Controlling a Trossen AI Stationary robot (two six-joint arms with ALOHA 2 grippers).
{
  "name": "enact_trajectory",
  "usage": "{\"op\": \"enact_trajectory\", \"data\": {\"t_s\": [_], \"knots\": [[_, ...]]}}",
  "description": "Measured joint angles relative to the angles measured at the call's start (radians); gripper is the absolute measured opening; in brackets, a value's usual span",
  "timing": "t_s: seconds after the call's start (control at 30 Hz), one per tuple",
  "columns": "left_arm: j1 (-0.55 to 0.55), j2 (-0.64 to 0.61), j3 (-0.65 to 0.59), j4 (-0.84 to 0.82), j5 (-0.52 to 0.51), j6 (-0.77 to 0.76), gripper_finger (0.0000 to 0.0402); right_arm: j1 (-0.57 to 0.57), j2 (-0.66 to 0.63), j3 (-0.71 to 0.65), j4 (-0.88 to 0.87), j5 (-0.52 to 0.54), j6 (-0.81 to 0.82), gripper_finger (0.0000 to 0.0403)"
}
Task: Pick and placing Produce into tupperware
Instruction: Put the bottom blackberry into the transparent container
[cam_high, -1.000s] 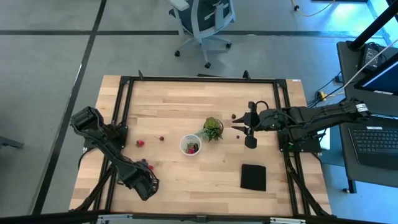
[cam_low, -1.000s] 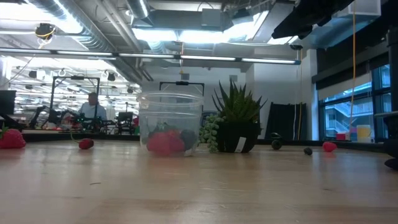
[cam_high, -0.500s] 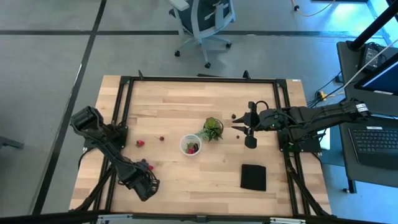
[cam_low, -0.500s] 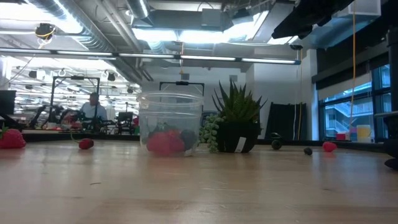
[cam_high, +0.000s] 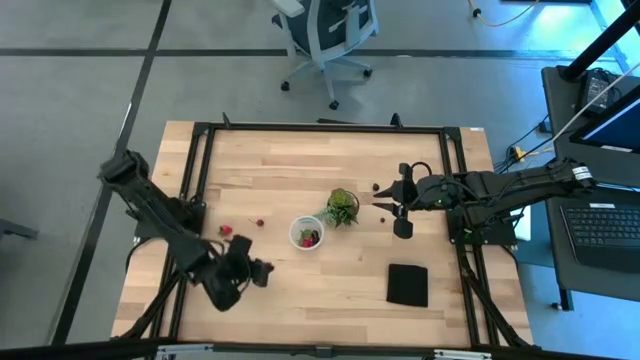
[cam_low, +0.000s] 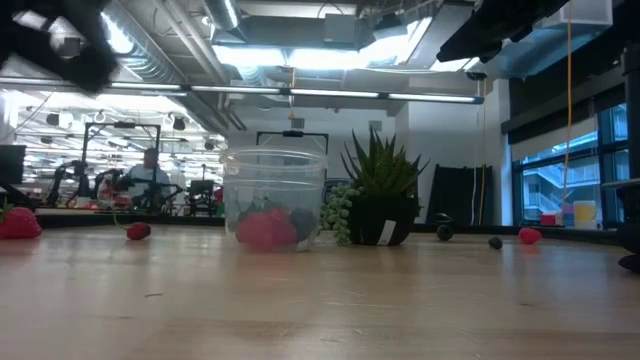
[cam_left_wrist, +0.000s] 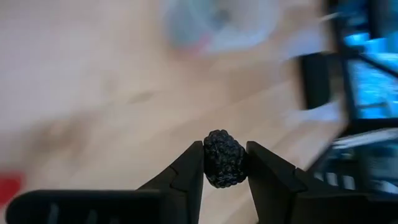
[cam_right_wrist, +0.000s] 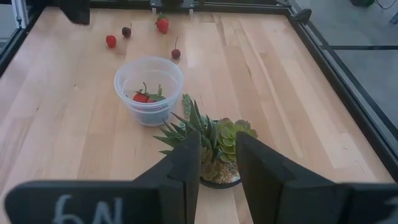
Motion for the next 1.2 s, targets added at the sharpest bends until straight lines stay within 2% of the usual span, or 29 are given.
{"op": "enact_trajectory", "data": {"t_s": [0.1, 0.2, 0.3, 0.47, 0.6, 0.73, 0.9, 1.2], "knots": [[0.079, -0.07, 0.001, 0.049, -0.031, 0.184, 0.0102, 0.0, 0.0, 0.0, 0.028, 0.0, 0.0, 0.0103], [0.187, -0.104, 0.002, 0.109, 0.016, 0.418, 0.0098, 0.0, 0.0, 0.0, 0.05, 0.0, -0.002, 0.0103], [0.316, -0.112, 0.002, 0.189, 0.116, 0.63, 0.0096, 0.0, 0.0, 0.0, 0.071, 0.0, -0.001, 0.0103], [0.486, -0.077, 0.002, 0.226, 0.307, 0.842, 0.0097, 0.0, 0.0, 0.0, 0.071, 0.0, 0.0, 0.0103], [0.552, -0.04, 0.002, 0.234, 0.363, 0.927, 0.0095, 0.0, 0.0, 0.0, 0.071, 0.0, 0.005, 0.0103], [0.563, 0.007, 0.006, 0.256, 0.384, 1.019, 0.0094, 0.0, 0.0, 0.0, 0.071, 0.0, 0.005, 0.0103], [0.566, 0.107, 0.1, 0.223, 0.427, 1.144, 0.0095, 0.0, 0.0, 0.0, 0.071, 0.0, 0.005, 0.0103], [0.61, 0.263, 0.324, -0.139, 0.49, 1.163, 0.0095, 0.0, 0.0, 0.0, 0.069, 0.0, 0.005, 0.0103]]}}
